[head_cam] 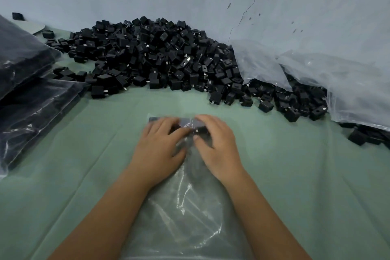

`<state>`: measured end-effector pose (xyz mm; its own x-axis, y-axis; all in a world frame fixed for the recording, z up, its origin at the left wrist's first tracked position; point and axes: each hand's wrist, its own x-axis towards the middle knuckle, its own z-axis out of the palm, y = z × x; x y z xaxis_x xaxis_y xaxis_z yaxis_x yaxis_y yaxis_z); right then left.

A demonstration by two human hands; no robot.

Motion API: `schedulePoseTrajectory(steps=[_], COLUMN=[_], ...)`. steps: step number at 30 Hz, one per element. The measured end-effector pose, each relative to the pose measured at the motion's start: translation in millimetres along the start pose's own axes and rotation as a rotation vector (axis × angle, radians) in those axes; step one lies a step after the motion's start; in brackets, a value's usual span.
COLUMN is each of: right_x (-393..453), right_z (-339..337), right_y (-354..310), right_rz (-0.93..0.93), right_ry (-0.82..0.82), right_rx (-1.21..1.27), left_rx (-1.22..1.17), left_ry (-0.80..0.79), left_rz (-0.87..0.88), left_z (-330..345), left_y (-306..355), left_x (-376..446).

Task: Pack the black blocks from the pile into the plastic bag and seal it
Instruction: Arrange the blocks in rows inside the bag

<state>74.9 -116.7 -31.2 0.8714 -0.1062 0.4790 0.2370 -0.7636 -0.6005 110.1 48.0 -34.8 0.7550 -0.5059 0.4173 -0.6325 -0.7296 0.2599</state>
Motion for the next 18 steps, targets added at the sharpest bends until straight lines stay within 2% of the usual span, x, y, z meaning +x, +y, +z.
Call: schedulePoseTrajectory(steps=[2,3,7,15,18], right_x=[-1,-1,-2,-1,-1], right_z=[-5,-7,-8,-4,-3], right_y=[4,7,15,16,15], right_rz=[0.102,0.18,0.429,0.352,0.345], right_ry=[0.154,0.18,0.016,-0.162,-0.206], right_rx=[0.074,0.109,0.233,-0.228,-0.314], left_rx=[0.041,0.042,0.051,0.059,0.05], left_ry=[-0.051,-0.075,-0.158,-0.192,-0.07], left_rz=[-0.07,-0.092,-0.084,-0.126,-0.021], left_z=[1,3,6,3,-6], left_y=[-3,-5,-9,-6,3], left_x=[0,1,2,4,2])
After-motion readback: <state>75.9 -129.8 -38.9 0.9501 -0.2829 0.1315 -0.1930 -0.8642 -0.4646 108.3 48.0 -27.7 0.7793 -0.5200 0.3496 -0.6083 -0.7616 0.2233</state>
